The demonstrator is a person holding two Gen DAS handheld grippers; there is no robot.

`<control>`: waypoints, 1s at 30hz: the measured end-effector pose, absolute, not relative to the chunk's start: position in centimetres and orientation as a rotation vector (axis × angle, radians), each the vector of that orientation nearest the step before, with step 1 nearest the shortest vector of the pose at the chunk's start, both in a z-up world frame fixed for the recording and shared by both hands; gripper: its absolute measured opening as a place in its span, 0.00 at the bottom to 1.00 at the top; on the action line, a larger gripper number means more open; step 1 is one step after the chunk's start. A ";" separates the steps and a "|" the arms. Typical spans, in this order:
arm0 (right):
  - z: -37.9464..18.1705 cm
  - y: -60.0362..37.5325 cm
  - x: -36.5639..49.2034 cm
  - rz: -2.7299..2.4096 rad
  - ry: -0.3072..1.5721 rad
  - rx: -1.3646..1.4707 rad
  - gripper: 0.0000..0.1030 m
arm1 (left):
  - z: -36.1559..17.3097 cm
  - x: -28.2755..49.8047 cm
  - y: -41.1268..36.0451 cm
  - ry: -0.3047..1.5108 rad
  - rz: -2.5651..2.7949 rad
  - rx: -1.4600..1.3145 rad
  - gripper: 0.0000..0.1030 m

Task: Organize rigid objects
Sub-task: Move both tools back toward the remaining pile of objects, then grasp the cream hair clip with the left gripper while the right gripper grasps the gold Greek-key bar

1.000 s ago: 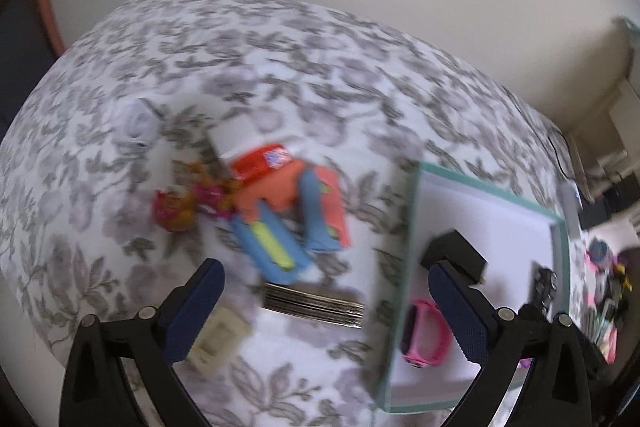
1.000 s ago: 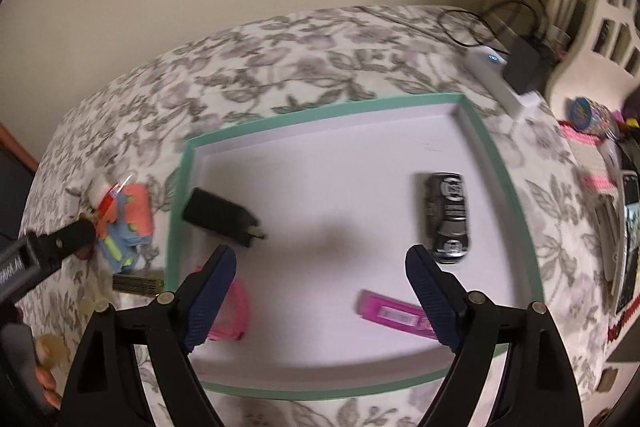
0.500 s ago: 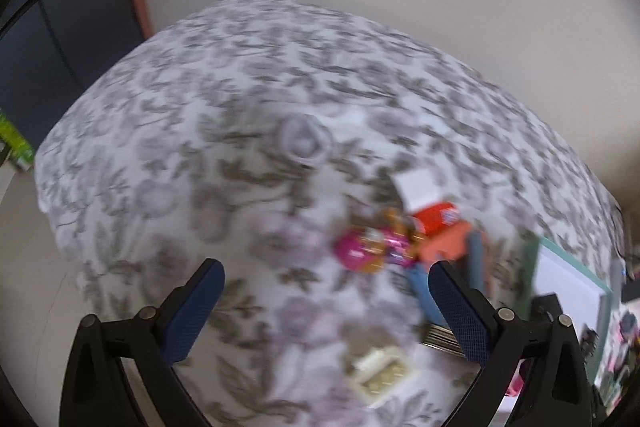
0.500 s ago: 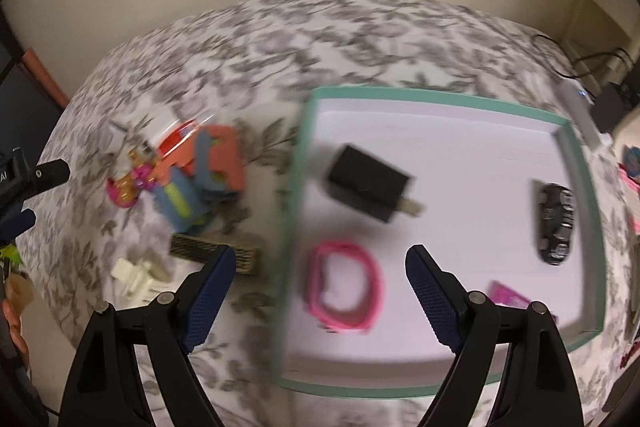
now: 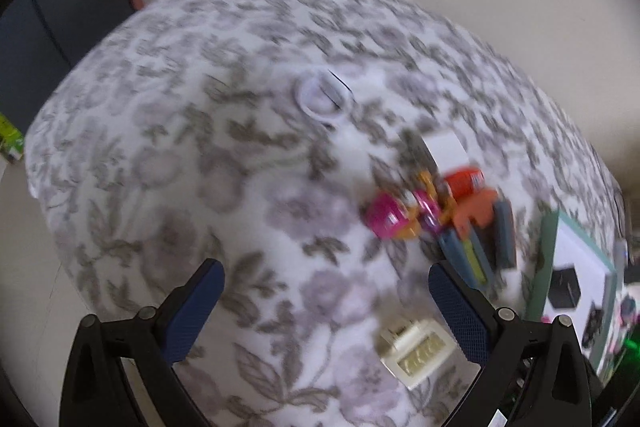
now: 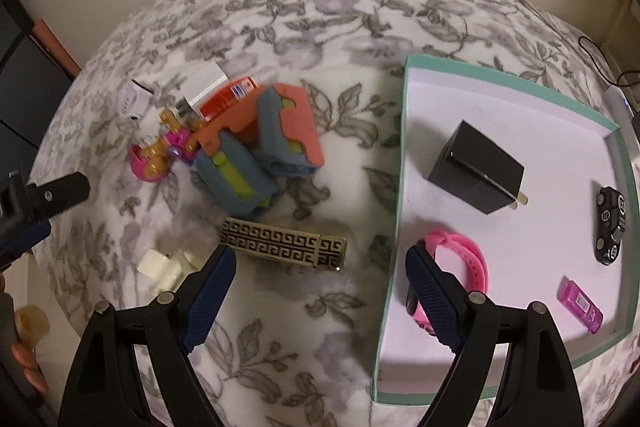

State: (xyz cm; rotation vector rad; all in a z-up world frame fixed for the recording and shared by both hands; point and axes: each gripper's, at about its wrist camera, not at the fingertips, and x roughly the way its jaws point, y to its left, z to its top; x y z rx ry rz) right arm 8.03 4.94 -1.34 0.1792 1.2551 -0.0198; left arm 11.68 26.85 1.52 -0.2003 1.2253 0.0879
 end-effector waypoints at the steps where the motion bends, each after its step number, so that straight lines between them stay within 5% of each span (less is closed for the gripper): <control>1: -1.5 4.9 8.0 -0.025 1.261 0.172 0.85 | 1.2 11.6 26.5 1.238 0.073 -0.193 1.00; 19: 0.6 0.1 7.3 -0.158 1.216 0.199 0.85 | -1.7 10.6 21.9 1.359 -0.070 -0.090 0.99; 23: 0.3 -0.1 7.5 -0.164 1.221 0.219 0.85 | -2.1 10.4 20.5 1.376 -0.108 -0.048 0.88; 28: 0.3 -0.1 7.6 -0.152 1.220 0.234 0.85 | -2.2 10.1 18.9 1.375 -0.145 0.023 0.88; 30: 0.3 0.0 7.6 -0.148 1.221 0.237 0.85 | -2.3 10.0 18.2 1.377 -0.156 0.054 0.79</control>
